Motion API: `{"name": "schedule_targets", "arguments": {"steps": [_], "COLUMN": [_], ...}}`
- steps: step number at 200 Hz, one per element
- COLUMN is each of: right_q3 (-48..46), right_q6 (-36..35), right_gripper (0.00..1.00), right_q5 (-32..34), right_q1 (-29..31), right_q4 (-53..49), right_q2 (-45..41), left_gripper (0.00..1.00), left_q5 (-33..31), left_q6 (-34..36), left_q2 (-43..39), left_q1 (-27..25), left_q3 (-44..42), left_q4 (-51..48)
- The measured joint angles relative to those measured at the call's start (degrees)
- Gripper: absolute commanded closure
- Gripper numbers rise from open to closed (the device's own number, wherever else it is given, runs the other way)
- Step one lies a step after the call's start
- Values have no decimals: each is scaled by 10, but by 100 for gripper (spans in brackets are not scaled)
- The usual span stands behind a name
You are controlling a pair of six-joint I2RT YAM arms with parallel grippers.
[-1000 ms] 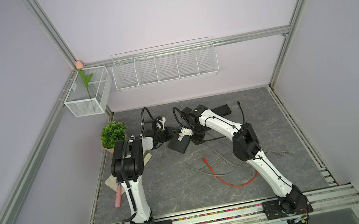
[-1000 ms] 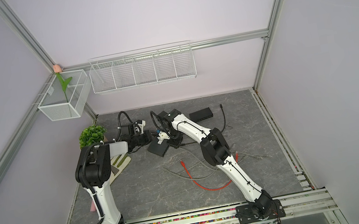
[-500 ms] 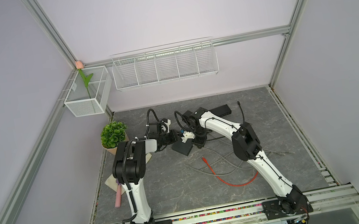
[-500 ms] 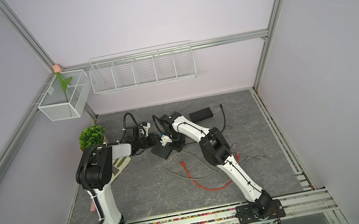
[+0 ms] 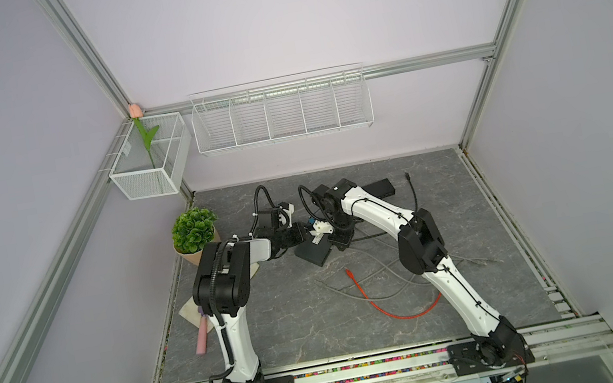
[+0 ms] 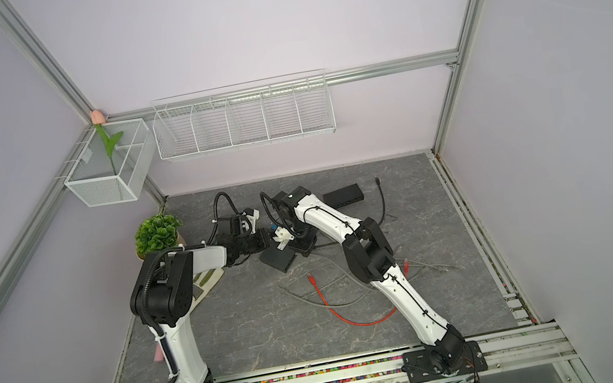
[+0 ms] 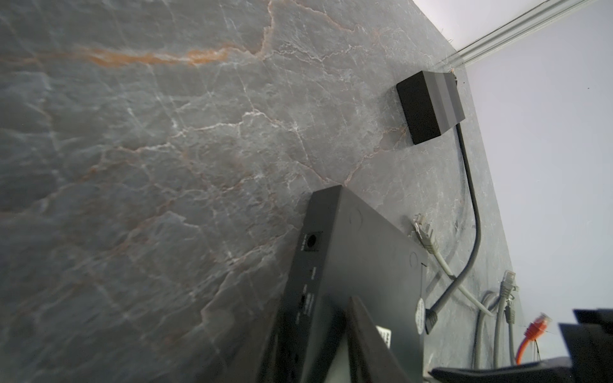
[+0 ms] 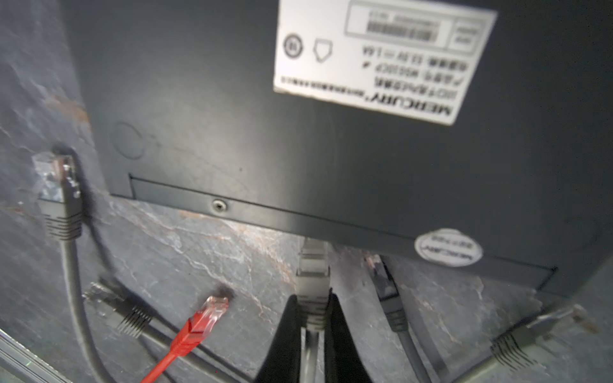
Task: Insert the plug into the switch port
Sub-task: 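Push the grey plug into the switch port with the right gripper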
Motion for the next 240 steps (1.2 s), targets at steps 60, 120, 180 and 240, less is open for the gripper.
{"name": "schedule_targets", "arguments": {"steps": [60,120,180,240], "right_q3": [-57,-155,-159,-144], "right_q6": [23,58,68,71], "right_gripper": [93,93,93,93], "right_q5": [-21,-26,-18,-1], "right_q1": [0,1,2,-1], "right_q4": [40,125,138,130], "right_q2": [-3,-59,-64,-63], "left_gripper": [67,67,67,68], "left_q5": [-9,-16,-42,-69], "left_q6": [-1,0,13,19], "left_q2": [-2,-13,-19,-19], "left_q1": [-6,-6,-15,-27], "left_q3": [-12,-31,-34,-35], "left_q4": [24,38,39,50]}}
